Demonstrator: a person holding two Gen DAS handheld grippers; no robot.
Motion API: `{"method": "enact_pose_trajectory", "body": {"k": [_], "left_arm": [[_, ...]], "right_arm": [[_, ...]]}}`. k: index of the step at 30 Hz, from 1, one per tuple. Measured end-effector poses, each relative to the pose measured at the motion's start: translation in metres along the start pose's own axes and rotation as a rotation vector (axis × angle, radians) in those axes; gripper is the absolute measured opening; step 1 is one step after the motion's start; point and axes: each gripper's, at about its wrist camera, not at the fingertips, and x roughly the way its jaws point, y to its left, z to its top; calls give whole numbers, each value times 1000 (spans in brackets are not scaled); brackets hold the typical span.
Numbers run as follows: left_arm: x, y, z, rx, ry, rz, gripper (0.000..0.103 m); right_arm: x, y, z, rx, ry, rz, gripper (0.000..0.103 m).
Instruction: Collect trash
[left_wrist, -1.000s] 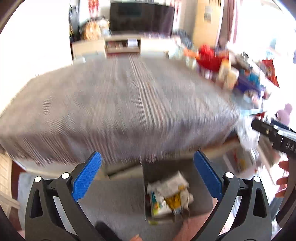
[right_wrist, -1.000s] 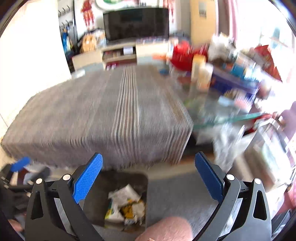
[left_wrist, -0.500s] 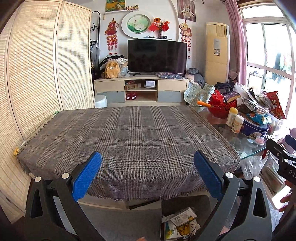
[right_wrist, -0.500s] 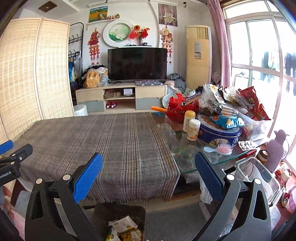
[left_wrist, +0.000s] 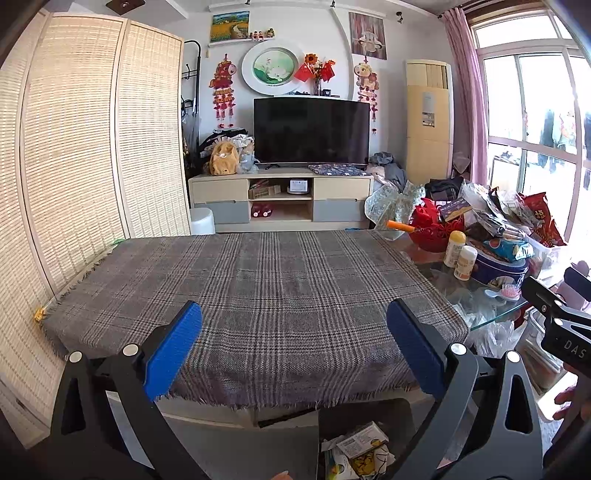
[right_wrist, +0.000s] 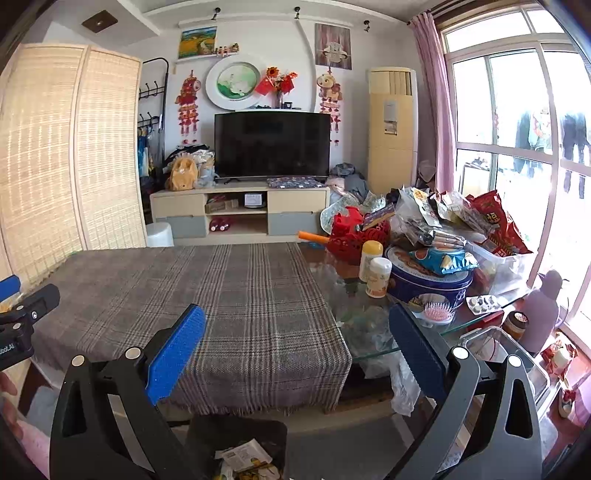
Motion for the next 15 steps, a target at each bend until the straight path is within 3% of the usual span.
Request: {"method": "enact_pose_trajectory", "body": {"k": [15], "left_arm": [[-11, 4, 3, -7, -35, 8, 95]], "right_arm": [[-12, 7, 10, 0, -49, 6, 100]]}}
